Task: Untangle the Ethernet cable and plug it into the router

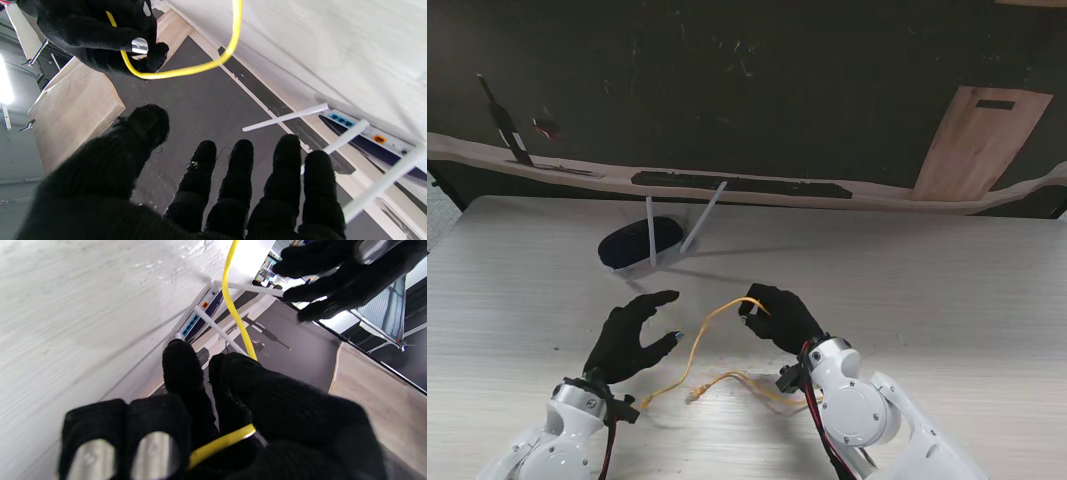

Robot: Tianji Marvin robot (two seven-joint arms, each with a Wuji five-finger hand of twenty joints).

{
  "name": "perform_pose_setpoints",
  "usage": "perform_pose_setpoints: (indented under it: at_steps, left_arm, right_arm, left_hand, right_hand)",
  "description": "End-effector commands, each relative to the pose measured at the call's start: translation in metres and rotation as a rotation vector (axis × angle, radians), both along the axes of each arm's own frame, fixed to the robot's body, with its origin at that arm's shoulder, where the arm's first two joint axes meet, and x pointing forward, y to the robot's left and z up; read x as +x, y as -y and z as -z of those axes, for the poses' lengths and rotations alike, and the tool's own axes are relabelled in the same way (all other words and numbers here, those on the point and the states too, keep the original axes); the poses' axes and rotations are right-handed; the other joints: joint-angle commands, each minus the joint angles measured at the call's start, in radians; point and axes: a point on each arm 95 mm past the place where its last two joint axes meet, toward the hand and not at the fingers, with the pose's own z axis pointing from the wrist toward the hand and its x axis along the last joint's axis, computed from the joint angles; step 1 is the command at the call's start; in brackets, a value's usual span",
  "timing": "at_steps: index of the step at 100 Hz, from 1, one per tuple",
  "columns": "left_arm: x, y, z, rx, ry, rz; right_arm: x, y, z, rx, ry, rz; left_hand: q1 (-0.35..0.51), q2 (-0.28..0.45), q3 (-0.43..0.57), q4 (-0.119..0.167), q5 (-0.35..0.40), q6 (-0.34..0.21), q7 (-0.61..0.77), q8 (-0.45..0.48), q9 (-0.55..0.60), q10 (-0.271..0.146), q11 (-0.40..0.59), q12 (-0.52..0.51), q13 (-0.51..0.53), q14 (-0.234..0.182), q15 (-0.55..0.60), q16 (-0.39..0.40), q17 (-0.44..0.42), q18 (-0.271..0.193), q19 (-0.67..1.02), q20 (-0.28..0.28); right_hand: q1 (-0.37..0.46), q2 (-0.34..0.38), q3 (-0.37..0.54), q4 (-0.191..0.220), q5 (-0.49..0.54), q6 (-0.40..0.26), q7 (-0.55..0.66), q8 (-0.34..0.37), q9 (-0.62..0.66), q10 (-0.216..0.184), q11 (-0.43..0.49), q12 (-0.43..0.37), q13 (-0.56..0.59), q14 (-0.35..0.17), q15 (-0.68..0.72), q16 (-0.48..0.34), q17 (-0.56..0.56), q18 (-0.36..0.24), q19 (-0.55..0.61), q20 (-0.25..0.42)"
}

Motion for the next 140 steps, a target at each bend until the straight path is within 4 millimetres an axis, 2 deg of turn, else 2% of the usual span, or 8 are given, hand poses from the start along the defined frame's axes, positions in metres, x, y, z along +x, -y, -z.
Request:
perform_pose_setpoints:
  at_steps: [1,26,50,55,79,119,134,140]
  left_arm:
    - [-0.008,-0.006,-0.001,0.048,-0.026,0.016]
    - [-0.022,-0.027,0.007,0.226,-0.113,0.029]
    - [-0.027,-0.034,0.019,0.376,-0.231,0.098]
    - [-0.027,-0.034,0.02,0.407,-0.252,0.111]
    - [-0.028,-0.03,0.026,0.485,-0.333,0.168]
    - [-0.026,-0.014,0.04,0.49,-0.379,0.22]
    - [-0.026,-0.009,0.044,0.475,-0.398,0.217]
    - [-0.027,-0.008,0.045,0.476,-0.397,0.211]
  right_arm:
    - [-0.002,0.005,0.005,-0.002,-0.003,0.011]
    - [0.001,0.019,0.005,0.001,0.015,0.059]
    - [0.003,0.022,0.006,0.008,0.011,0.088]
    - [0.003,0.022,0.007,0.008,0.008,0.093]
    - [0.004,0.023,0.009,0.006,-0.001,0.114]
    - [0.005,0.022,0.009,0.018,0.002,0.122]
    - [0.006,0.021,0.009,0.024,0.005,0.129]
    - [0.006,0.021,0.009,0.026,0.005,0.132]
  left_hand:
    - [0.006,0.023,-0.026,-0.001,0.045,-0.02,0.002,-0.004,0.047,-0.003,0.008,-0.004,0.036,-0.025,0.023,0.013,0.015,-0.028,0.046,0.013]
    - [0.064,0.049,-0.089,0.007,0.087,-0.033,0.025,0.011,0.067,-0.012,0.0,-0.004,0.032,-0.041,0.002,0.002,0.017,-0.046,0.026,0.007]
    - [0.041,-0.028,-0.007,0.003,0.074,-0.071,0.02,0.012,0.003,-0.045,-0.048,-0.022,-0.047,-0.101,-0.105,-0.051,-0.039,-0.113,-0.144,-0.086]
    - [0.08,-0.053,0.036,0.0,0.071,-0.084,0.026,0.015,-0.015,-0.055,-0.057,-0.026,-0.067,-0.116,-0.131,-0.063,-0.049,-0.131,-0.181,-0.106]
    - [0.144,-0.037,0.019,0.001,0.063,-0.146,0.041,0.023,-0.07,-0.065,-0.093,-0.051,-0.156,-0.149,-0.225,-0.123,-0.065,-0.2,-0.396,-0.216]
    - [0.134,-0.011,0.007,0.004,0.06,-0.15,0.04,0.021,-0.094,-0.063,-0.098,-0.054,-0.186,-0.152,-0.233,-0.137,-0.06,-0.218,-0.484,-0.236]
    - [0.216,0.064,-0.087,0.002,0.119,-0.168,0.118,0.06,-0.07,-0.071,-0.08,-0.048,-0.185,-0.151,-0.221,-0.136,-0.059,-0.213,-0.487,-0.21]
    - [0.309,0.075,-0.2,-0.024,0.148,-0.183,0.18,0.082,-0.047,-0.078,-0.068,-0.044,-0.18,-0.149,-0.213,-0.135,-0.059,-0.213,-0.477,-0.199]
  right_hand:
    - [0.03,0.017,-0.012,-0.01,0.017,-0.011,0.03,0.0,0.137,0.184,0.255,0.011,-0.02,-0.065,0.084,0.019,0.045,-0.18,0.237,0.017]
    - [0.028,0.013,-0.007,-0.011,0.021,-0.004,0.027,-0.003,0.142,0.187,0.255,0.01,-0.019,-0.065,0.082,0.024,0.044,-0.175,0.237,0.017]
    - [0.028,0.011,-0.003,-0.011,0.022,0.0,0.026,-0.003,0.144,0.187,0.257,0.01,-0.019,-0.065,0.081,0.026,0.043,-0.172,0.237,0.015]
    - [0.029,0.01,-0.002,-0.011,0.022,0.001,0.026,-0.004,0.144,0.188,0.257,0.01,-0.019,-0.065,0.08,0.027,0.043,-0.17,0.237,0.014]
    - [0.03,0.007,0.0,-0.011,0.024,0.003,0.026,-0.004,0.144,0.187,0.259,0.01,-0.019,-0.068,0.079,0.028,0.042,-0.166,0.237,0.009]
    - [0.028,0.003,0.003,-0.011,0.027,0.006,0.026,-0.005,0.15,0.189,0.261,0.011,-0.019,-0.067,0.079,0.03,0.041,-0.161,0.237,0.003]
    - [0.026,0.003,0.005,-0.012,0.021,0.01,0.025,-0.005,0.15,0.187,0.262,0.011,-0.019,-0.067,0.078,0.031,0.041,-0.16,0.237,0.001]
    - [0.025,0.002,0.005,-0.012,0.02,0.011,0.026,-0.004,0.15,0.188,0.262,0.011,-0.019,-0.067,0.078,0.031,0.041,-0.159,0.237,0.0]
